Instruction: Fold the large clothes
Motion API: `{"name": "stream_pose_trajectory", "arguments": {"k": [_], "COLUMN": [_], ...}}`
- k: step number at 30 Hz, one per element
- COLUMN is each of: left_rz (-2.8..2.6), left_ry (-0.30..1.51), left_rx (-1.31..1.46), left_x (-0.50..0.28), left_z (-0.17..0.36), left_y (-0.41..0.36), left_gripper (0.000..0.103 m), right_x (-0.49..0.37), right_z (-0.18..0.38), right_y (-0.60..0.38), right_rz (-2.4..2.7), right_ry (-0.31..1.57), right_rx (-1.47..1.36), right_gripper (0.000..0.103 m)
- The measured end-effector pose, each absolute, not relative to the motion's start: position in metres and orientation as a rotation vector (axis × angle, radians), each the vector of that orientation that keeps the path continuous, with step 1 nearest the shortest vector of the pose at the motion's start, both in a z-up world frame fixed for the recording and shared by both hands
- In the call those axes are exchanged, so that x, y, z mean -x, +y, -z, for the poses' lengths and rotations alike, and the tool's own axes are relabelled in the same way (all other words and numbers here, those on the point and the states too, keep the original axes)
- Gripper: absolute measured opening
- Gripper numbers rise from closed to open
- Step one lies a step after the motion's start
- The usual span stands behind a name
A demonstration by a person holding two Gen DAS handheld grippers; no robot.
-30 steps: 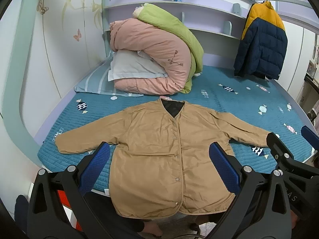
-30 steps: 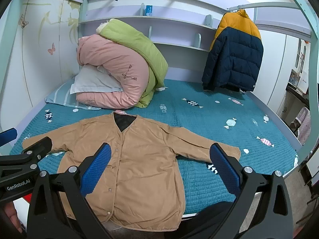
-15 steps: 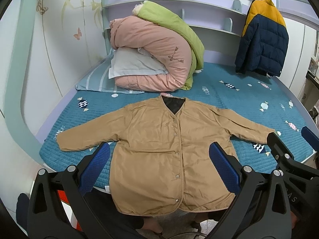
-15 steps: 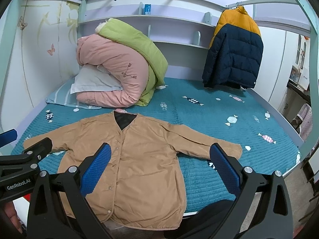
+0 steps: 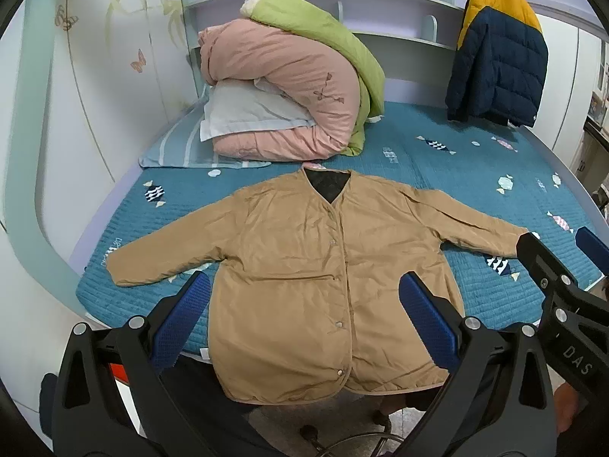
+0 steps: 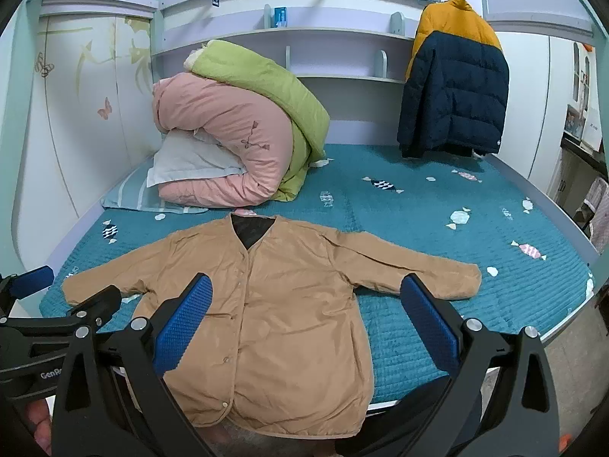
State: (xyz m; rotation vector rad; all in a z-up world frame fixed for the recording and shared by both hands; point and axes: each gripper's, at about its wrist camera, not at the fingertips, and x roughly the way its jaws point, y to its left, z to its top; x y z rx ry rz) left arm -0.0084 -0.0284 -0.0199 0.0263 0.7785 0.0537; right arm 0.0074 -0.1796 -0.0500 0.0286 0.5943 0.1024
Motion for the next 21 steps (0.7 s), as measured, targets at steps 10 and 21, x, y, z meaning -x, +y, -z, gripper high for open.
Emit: {"name": "stream_pose_trajectory", "arguments": {"k": [10,21], "left_rz": [-0.026,-0.027], "left_ry": [0.825,0.906], "left_rx": [0.007,0.092], "left_x": [-0.013,-0.042], "left_z": [0.035,0.066], "left_y": [-0.017,0.023], "left_gripper": [0.099,0.099], "right_x": [-0.022,-0.050], "right_z": [0.064,0.084], "right_y": [-0.174,-0.132], "right_rz": [-0.151,-0.211], "right_ry": [0.651,0.709], "right_rx": [-0.072,0.015], "right_gripper": [0.096,0.096]}}
